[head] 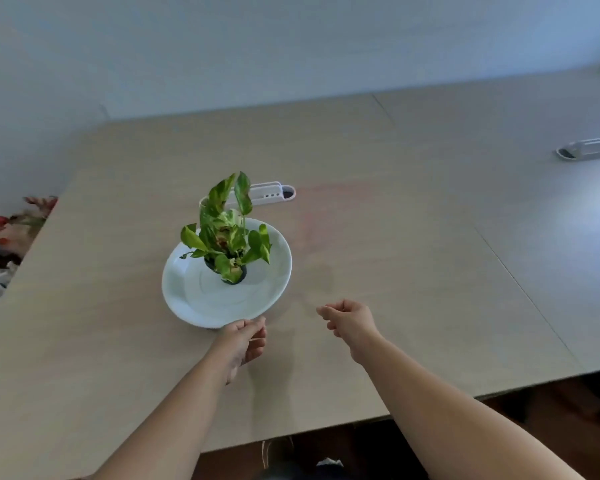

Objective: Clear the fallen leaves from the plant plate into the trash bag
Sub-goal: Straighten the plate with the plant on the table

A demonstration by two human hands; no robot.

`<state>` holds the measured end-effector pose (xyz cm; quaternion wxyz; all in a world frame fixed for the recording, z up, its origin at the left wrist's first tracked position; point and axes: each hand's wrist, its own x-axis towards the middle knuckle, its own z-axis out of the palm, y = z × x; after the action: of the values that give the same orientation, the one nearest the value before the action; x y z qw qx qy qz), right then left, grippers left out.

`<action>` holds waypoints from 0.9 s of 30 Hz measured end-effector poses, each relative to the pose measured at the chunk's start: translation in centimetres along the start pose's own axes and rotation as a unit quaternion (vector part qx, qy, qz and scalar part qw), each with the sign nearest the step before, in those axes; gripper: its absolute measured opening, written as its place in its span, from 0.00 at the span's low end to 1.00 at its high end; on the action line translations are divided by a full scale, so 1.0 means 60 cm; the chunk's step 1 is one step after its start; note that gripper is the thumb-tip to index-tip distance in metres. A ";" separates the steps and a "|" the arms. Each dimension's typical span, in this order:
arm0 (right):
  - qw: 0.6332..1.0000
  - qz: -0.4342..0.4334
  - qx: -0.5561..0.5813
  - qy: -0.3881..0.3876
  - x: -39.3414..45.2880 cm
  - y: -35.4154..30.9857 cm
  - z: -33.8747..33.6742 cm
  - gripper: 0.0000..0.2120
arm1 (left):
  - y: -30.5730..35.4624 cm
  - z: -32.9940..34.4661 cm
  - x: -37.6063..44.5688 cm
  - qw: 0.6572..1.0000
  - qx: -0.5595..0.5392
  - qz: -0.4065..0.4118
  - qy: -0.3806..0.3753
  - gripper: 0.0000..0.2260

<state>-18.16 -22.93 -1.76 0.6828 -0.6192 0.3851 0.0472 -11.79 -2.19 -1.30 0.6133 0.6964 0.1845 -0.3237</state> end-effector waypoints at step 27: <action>0.998 0.051 -0.045 0.017 0.108 -0.038 0.195 0.04 | 0.062 -0.252 0.143 0.989 -0.105 -0.008 0.107 0.09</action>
<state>-6.92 -15.79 -4.44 0.6441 -0.6294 0.4257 0.0886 0.26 10.66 -3.80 0.6570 0.6575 0.2874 -0.2313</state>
